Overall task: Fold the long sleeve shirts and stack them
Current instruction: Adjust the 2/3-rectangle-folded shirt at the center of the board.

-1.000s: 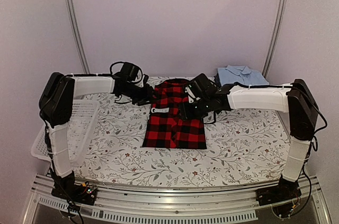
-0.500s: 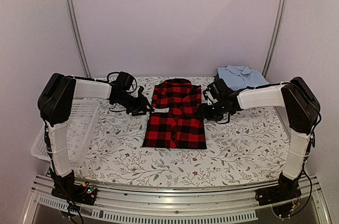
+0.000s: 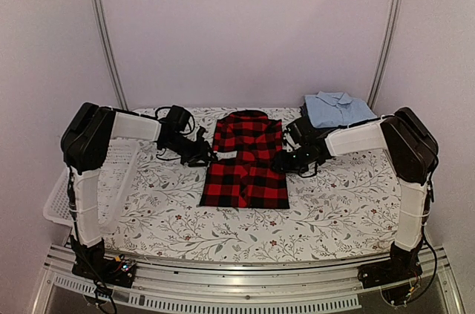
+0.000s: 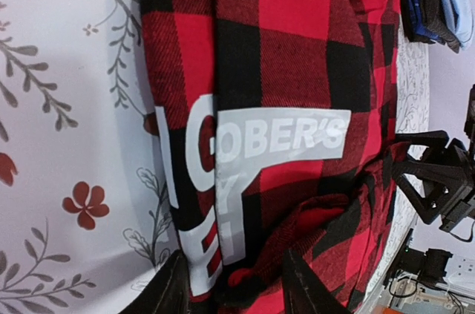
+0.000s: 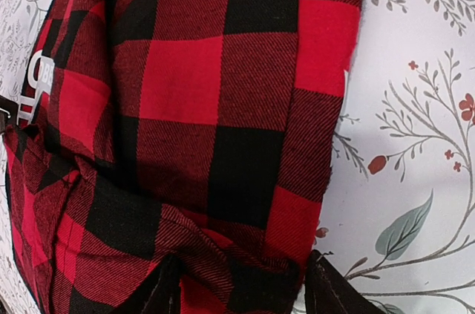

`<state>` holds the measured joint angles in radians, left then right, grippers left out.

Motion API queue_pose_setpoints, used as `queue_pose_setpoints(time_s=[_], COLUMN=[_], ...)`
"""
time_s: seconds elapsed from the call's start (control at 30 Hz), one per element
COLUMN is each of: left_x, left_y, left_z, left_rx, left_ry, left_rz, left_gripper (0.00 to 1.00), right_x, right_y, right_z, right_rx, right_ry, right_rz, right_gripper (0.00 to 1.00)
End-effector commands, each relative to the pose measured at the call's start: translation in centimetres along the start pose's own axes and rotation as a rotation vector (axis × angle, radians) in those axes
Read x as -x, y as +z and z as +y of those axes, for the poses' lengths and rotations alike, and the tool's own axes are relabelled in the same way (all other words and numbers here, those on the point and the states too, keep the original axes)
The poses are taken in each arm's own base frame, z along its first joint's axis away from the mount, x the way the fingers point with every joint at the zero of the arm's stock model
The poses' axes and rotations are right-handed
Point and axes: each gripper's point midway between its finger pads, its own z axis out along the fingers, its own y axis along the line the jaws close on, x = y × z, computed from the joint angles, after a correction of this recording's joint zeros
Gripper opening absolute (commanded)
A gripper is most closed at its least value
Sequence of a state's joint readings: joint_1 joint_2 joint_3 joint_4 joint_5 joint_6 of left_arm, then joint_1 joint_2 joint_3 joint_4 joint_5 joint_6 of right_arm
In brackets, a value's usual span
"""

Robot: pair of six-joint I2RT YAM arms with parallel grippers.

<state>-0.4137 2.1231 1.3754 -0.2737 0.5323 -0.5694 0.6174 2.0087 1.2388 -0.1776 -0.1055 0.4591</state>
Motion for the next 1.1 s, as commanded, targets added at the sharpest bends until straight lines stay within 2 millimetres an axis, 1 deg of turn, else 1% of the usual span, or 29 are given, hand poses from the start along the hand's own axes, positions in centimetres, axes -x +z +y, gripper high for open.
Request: queue_pose_setpoints(time_s=[0.0,0.1,0.17,0.23,0.37,0.5,0.6,0.7,0.8,0.93,1.07], left_x=[1.2,1.3,1.3,1.4,1.6,1.6,1.5,1.3,1.2,0.6,0.3], left_y=[-0.5,-0.4,-0.4,-0.8,-1.8,-2.3,-2.4,-2.1,-2.0,-1.5,-1.0], left_z=[-1.0,-1.1,-1.4,-1.6,-1.1,-0.8,-1.5,-2.1,-2.4,-2.0,-2.3], left_rx=[-0.043,-0.046,-0.055,-0.049,0.010,0.052,0.040,0.029,0.036,0.045,0.030], left_ry=[0.018,0.018,0.016,0.021,0.028,0.037,0.056,0.067,0.073,0.067,0.069], left_rz=[-0.026,-0.022,-0.019,-0.029,-0.049,-0.066,-0.067,-0.058,-0.060,-0.042,-0.031], left_gripper=[0.43,0.43,0.43,0.43,0.44,0.47,0.48,0.45,0.44,0.42,0.35], right_x=[1.6,2.0,1.9,1.8,1.9,1.6,1.7,1.7,1.8,2.0,2.1], right_y=[0.1,0.3,0.6,0.6,0.2,0.3,0.2,0.2,-0.1,-0.5,-0.6], right_z=[-0.2,0.1,0.0,-0.2,-0.3,-0.1,0.0,0.0,0.0,0.1,0.3], right_rx=[-0.023,-0.019,-0.024,-0.030,-0.037,-0.029,-0.025,-0.024,-0.026,-0.025,-0.021], right_ry=[-0.011,-0.021,-0.022,-0.019,-0.017,-0.014,-0.009,-0.010,-0.010,-0.011,-0.013], right_rz=[-0.039,-0.043,-0.035,-0.032,-0.041,-0.030,-0.033,-0.034,-0.036,-0.045,-0.049], right_gripper=[0.55,0.55,0.55,0.54,0.53,0.48,0.43,0.38,0.37,0.34,0.30])
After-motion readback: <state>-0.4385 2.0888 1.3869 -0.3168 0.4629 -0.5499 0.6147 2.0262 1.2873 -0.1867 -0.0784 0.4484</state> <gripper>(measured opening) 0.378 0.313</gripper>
